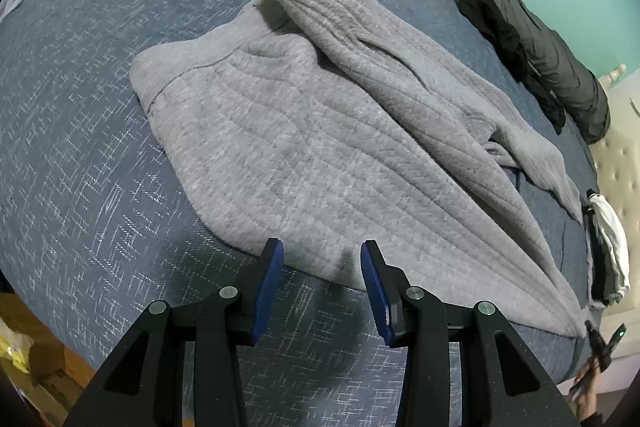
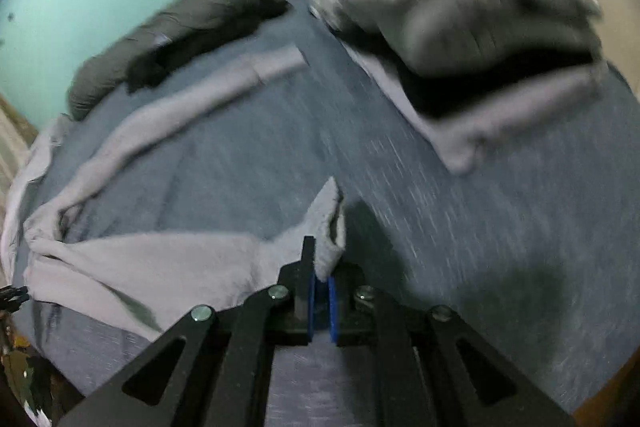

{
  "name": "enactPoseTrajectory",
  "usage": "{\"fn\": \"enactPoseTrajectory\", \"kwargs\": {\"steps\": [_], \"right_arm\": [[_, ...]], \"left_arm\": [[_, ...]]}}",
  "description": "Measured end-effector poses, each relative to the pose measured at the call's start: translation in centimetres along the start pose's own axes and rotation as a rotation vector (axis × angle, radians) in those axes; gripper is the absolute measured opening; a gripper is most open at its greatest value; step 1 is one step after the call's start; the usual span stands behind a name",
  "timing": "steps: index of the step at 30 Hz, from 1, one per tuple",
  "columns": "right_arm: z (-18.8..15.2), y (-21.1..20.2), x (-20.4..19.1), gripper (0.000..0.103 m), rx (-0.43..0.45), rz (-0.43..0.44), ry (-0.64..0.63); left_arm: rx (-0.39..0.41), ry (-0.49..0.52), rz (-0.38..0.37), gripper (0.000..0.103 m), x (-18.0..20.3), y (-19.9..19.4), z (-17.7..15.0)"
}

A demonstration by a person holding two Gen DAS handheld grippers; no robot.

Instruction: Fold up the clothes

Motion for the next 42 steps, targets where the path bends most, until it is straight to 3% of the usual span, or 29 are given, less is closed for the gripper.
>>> {"fn": "enactPoseTrajectory", "kwargs": {"steps": [2, 4, 12, 17, 18, 20, 22, 23, 29, 33, 36, 39, 42], "right_arm": [[-0.6, 0.3, 1.0, 0.019, 0.0, -0.031, 0.048], [-0.4, -0.5, 1.0, 0.025, 0.03, -0.044, 0.046], [0.8, -4.5, -2.1, 0.031, 0.166, -0.033, -0.067], [0.7, -4.7, -5.0, 0.035, 0.162, 0.034, -0.08], [0.6, -4.3, -5.6, 0.035, 0.156, 0.046, -0.085], [0.2, -3.7, -6.9, 0.035, 0.144, 0.062, -0.096], [-0.3, -3.1, -7.5, 0.035, 0.125, 0.068, -0.11], [-0.6, -2.8, -7.7, 0.035, 0.118, 0.069, -0.114], [-1.3, -2.4, -8.0, 0.035, 0.103, 0.071, -0.11], [-1.2, -3.1, -8.0, 0.035, 0.115, 0.081, -0.101], [-1.2, -3.4, -8.1, 0.035, 0.115, 0.095, -0.102], [-1.5, -3.4, -8.4, 0.035, 0.103, 0.11, -0.109], [-2.2, -2.9, -8.7, 0.035, 0.082, 0.114, -0.112]], "left_arm": [[0.003, -0.017, -0.001, 0.054, -0.3, 0.0, 0.0], [0.006, -0.03, -0.005, 0.054, -0.6, 0.0, -0.1], [0.011, -0.062, -0.02, 0.054, -0.8, 1.1, -0.6], [0.012, -0.121, -0.036, 0.053, -1.9, 2.0, -0.9], [0.014, -0.118, -0.033, 0.05, -2.0, 2.0, -1.0], [0.017, -0.103, -0.029, 0.033, -2.0, 2.1, -1.0], [0.02, -0.101, -0.036, 0.005, -2.3, 2.1, -1.1], [0.025, -0.099, -0.041, 0.002, -2.5, 2.0, -1.1], [0.103, -0.07, -0.052, 0.001, -2.7, -1.0, -1.0], [0.195, -0.07, -0.08, 0.001, -3.7, -5.4, -1.2], [0.23, -0.076, -0.043, 0.0, -4.7, -7.4, -1.9], [0.206, -0.126, -0.015, 0.0, -8.4, -7.2, -2.7], [0.184, -0.137, -0.023, 0.0, -9.1, -6.6, -3.8]]}}
Point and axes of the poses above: each gripper's, at about its wrist camera, not at the fingertips, and y roughly the way its jaws point, x to its right, z to its top, the point moved 5 cm from there along y, roughly the way its jaws point, and after that the axes turned 4 degrees about y, right-handed, at the moved point
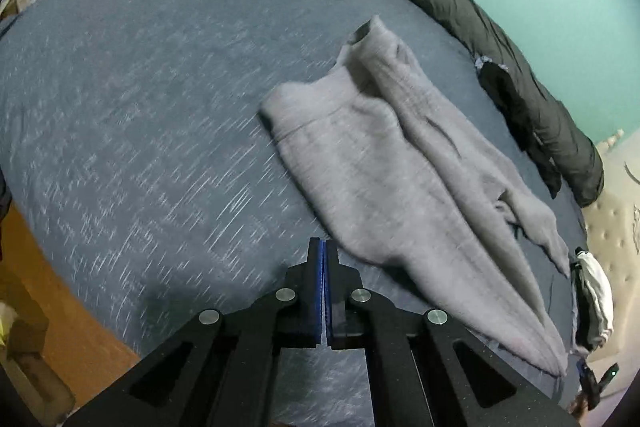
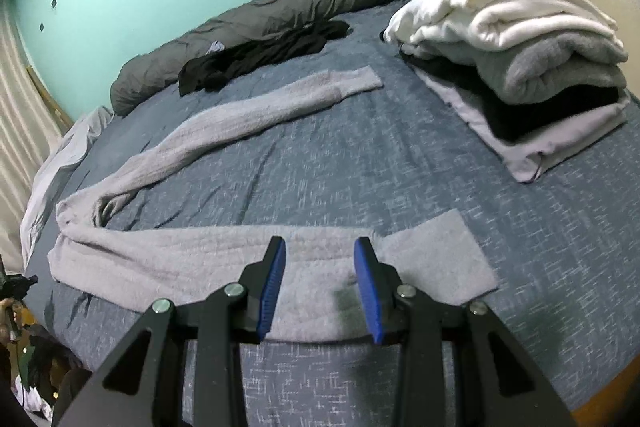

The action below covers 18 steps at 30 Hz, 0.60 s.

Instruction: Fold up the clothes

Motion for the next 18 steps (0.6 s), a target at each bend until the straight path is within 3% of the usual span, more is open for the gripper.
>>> {"fn": "enactPoseTrajectory", "kwargs": {"steps": [5, 6, 8, 9, 10, 18], "right_arm": [[-0.5, 0.1, -0.5, 0.035, -0.009, 0.007, 0.008], [-0.5, 0.0, -0.7, 0.035, -0.01, 0.006, -0.001], [-0.6, -0.4, -1.2, 0.035, -0.011, 0.005, -0.018], [-0.6, -0.6, -1.3, 0.035, -0.01, 0.004, -0.023], [-0.6, -0.8, -1.5, 0.035, -0.009, 0.003, -0.028], [-0.8, -2.5, -1.2, 0.036, -0.002, -0.036, -0.042]], "left_arm": [[-0.023, -0.017, -0.035, 0.001, 2.8, 3.5, -0.3], [-0.029, -0.023, -0.036, 0.005, 3.0, 4.0, -0.2], [-0.033, -0.035, -0.033, 0.026, 2.9, 4.8, 0.3], [-0.032, -0.04, -0.03, 0.044, 2.7, 5.2, 0.6], [-0.029, -0.043, -0.024, 0.047, 2.5, 5.5, 0.9], [-0.003, -0.089, 0.007, 0.046, 0.5, 8.9, 3.6]]}}
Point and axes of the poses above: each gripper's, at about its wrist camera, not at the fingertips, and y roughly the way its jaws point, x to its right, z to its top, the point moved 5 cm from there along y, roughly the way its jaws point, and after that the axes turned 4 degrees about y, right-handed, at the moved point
